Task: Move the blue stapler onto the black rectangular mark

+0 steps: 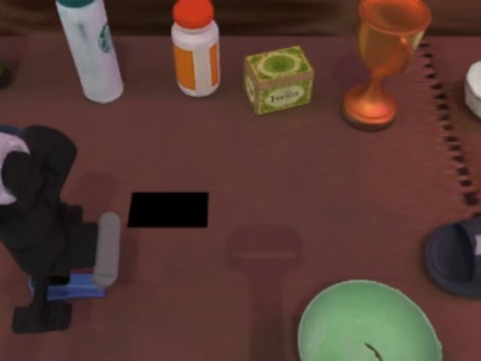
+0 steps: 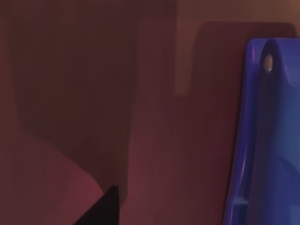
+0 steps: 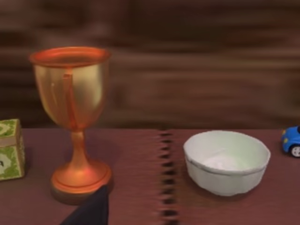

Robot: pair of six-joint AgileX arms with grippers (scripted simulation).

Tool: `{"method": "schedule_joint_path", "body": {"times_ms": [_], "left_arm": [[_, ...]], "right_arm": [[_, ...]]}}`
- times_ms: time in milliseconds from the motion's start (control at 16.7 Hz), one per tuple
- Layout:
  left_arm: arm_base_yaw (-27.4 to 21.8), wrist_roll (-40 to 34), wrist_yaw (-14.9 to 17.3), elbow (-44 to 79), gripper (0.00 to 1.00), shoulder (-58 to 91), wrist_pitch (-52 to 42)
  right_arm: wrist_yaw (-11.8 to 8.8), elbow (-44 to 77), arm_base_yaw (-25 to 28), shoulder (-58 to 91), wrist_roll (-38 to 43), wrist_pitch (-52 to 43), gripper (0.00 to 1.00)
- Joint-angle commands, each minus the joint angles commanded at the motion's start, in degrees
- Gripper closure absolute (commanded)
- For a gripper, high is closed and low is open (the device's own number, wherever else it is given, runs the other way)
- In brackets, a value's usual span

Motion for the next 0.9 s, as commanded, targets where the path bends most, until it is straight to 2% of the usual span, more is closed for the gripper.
{"method": "schedule_joint_path", "body": {"times_ms": [600, 900], "left_arm": [[0.00, 0.00, 0.00, 0.00, 0.98, 0.00, 0.00], [0.00, 0.00, 0.00, 0.00, 1.00, 0.00, 0.00]], "right_arm": [[0.00, 0.00, 0.00, 0.00, 0.00, 0.00, 0.00], [0.00, 0.00, 0.00, 0.00, 0.00, 0.00, 0.00]]}}
